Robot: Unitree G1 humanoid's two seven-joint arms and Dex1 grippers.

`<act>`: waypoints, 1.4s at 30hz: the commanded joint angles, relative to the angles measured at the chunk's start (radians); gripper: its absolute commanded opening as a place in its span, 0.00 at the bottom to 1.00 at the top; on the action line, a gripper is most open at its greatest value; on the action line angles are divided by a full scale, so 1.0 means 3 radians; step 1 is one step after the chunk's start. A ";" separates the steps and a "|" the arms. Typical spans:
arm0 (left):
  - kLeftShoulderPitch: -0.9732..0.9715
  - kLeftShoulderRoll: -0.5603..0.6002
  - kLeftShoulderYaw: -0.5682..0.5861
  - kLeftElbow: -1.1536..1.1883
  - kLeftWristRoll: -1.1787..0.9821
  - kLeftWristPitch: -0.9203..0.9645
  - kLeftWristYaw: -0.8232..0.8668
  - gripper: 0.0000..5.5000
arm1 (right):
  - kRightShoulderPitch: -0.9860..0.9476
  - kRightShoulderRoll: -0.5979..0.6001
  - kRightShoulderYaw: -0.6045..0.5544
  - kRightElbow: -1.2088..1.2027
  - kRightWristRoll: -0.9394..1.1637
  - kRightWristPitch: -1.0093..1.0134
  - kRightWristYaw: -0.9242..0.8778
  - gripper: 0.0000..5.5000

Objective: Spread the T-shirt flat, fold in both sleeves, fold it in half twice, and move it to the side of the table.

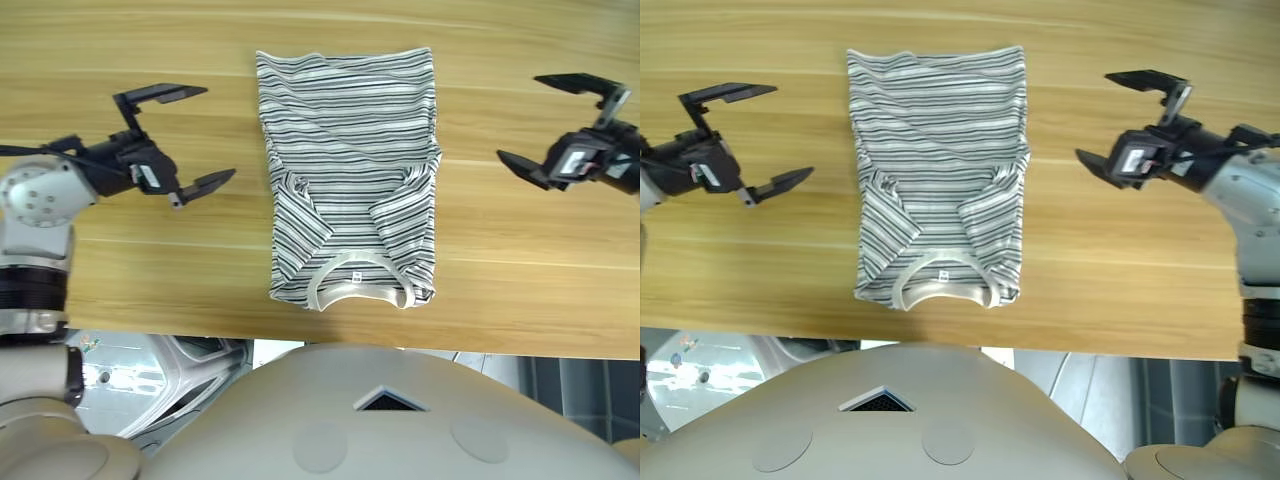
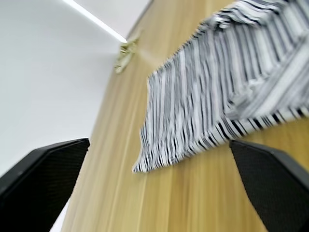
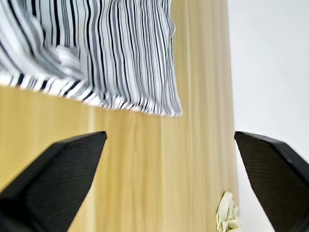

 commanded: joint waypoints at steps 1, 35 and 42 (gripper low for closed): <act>0.0496 0.0482 0.0035 -0.0023 -0.0047 -0.0110 -0.0374 0.98 | 0.0665 -0.0171 -0.0148 -0.0221 0.0220 -0.0240 0.0319 0.88; 0.0855 -0.0215 -0.1110 -0.0260 0.0847 -0.0367 0.0013 0.98 | 0.0867 0.0289 0.1182 -0.0443 0.0012 -0.0389 0.0461 0.88; 0.0873 -0.0251 -0.1269 -0.0427 0.0715 -0.0288 0.0011 0.98 | 0.0819 0.0288 0.1223 -0.0471 -0.0009 -0.0337 0.0421 0.88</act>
